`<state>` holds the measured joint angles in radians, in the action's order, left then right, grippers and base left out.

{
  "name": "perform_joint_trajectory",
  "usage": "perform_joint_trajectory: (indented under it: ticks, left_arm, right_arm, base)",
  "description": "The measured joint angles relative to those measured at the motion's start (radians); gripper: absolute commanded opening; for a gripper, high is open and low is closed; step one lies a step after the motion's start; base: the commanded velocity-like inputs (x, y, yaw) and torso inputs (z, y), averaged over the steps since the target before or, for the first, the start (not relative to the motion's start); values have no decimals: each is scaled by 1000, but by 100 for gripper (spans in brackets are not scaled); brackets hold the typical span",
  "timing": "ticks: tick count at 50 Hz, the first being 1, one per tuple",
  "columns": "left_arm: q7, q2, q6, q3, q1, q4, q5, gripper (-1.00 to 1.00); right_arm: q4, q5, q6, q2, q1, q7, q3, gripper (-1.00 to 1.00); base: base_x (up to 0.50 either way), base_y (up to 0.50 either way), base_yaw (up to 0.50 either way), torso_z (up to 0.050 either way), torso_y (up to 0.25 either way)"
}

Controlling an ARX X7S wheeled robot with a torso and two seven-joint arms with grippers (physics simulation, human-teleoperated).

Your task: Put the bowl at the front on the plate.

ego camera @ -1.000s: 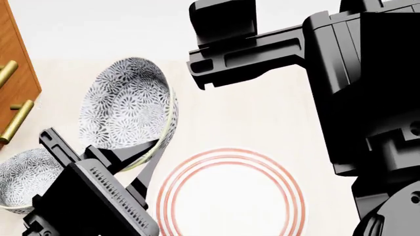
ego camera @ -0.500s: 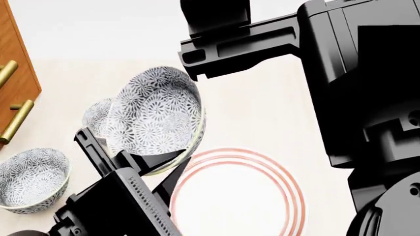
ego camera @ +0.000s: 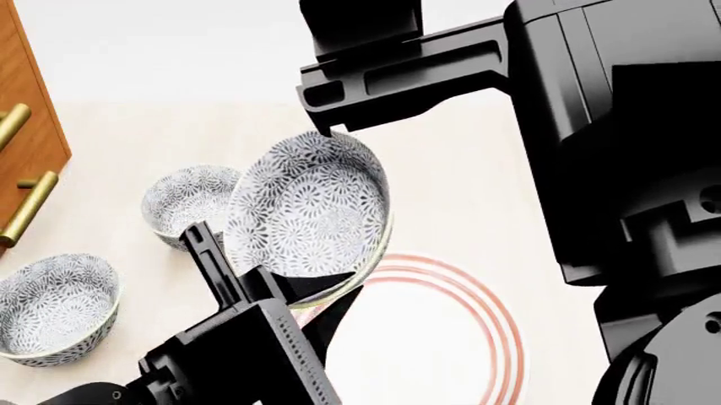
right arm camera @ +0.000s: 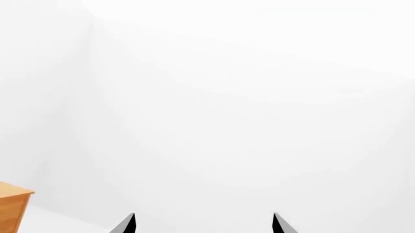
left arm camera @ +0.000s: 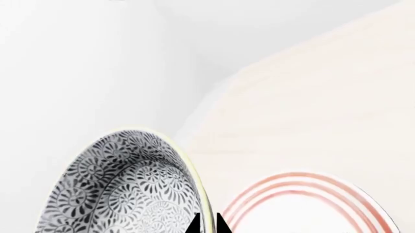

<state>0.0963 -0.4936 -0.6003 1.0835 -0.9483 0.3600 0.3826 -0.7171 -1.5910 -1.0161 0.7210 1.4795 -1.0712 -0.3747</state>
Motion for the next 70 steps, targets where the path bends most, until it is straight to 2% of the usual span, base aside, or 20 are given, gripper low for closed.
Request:
perform_joint_trajectory:
  ticks: [44,70]
  left_arm:
    - [-172,110,150,129,-44,-269,-77,-100]
    - [-228,177,185,143,-74,-410,-79,-100]
  right_arm:
    - [-22,10,25,29,-39,11,2,100]
    - [-19,30,35,27,-54,22,-8,100]
  base:
    - [0,0,0,0,0]
    - [0,0,0,0,0]
